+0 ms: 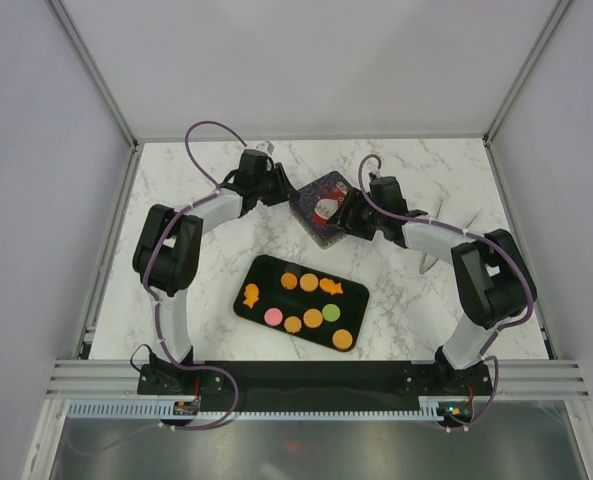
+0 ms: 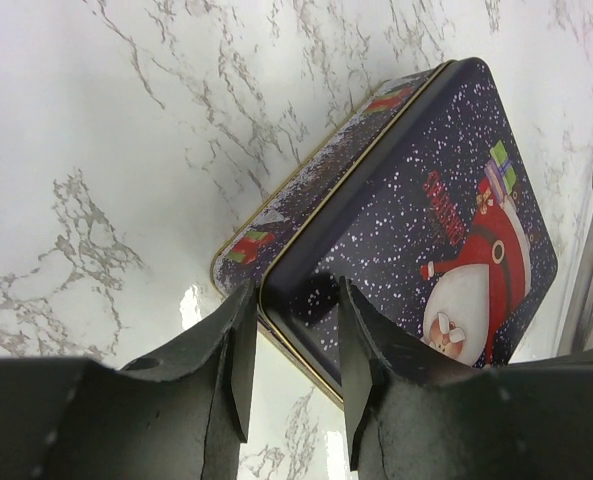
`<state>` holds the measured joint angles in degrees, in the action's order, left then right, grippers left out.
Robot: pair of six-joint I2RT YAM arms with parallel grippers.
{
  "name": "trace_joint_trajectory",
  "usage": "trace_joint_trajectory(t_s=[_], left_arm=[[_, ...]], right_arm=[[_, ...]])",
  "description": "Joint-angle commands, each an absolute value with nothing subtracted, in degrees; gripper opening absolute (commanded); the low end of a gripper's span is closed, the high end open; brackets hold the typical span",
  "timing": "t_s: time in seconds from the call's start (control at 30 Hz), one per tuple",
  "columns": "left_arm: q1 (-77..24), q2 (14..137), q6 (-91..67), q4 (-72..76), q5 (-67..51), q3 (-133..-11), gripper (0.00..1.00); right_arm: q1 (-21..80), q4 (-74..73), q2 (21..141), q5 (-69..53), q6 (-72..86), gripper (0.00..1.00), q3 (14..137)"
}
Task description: Pack the cookies
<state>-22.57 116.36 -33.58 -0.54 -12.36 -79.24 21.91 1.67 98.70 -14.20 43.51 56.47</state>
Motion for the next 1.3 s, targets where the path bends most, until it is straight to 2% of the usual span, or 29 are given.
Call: trace_joint_trajectory(t_s=[0.0, 0.17, 0.33, 0.63, 0.8, 0.9, 1.0, 1.13, 1.27], left_arm=[[-26.0, 121.5, -33.0, -12.3, -14.6, -76.4, 0.02], [-26.0, 122.5, -32.7, -12.3, -15.0, -77.2, 0.02], [-25.8, 123.1, -31.8, -13.6, -14.7, -79.1, 0.02], [-24.0, 124.0, -30.1, -17.6, -15.1, -82.7, 0.03], [-23.0, 124.1, -29.2, -19.2, -15.6, -83.2, 0.17], [-22.7, 123.9, -28.7, -19.8, -15.7, -83.8, 0.26], [-22.5, 124.0, -28.1, -20.5, -15.9, -84.5, 0.39], [-22.5, 124.6, -27.7, -21.6, -15.8, -85.9, 0.46], [-22.4, 126.0, -27.3, -23.2, -16.0, -87.8, 0.47]], right_arm=[[25.7, 4.5, 102.6, -18.0, 43.2, 0.74, 58.2], [26.6, 4.2, 103.9, -19.5, 41.8, 0.74, 58.7], [30.2, 0.1, 105.2, -19.4, 37.0, 0.73, 64.4], [29.9, -8.2, 97.8, -16.2, 33.1, 0.73, 67.0], [26.5, -14.1, 94.6, -10.2, 28.6, 0.77, 72.9], [21.0, -16.6, 95.4, -7.8, 26.4, 0.79, 76.1], [15.2, -17.0, 99.7, -6.0, 23.7, 0.82, 79.2], [12.6, -16.5, 108.8, -11.5, 21.9, 0.83, 83.2], [12.6, -15.2, 115.4, -16.2, 21.7, 0.83, 85.7]])
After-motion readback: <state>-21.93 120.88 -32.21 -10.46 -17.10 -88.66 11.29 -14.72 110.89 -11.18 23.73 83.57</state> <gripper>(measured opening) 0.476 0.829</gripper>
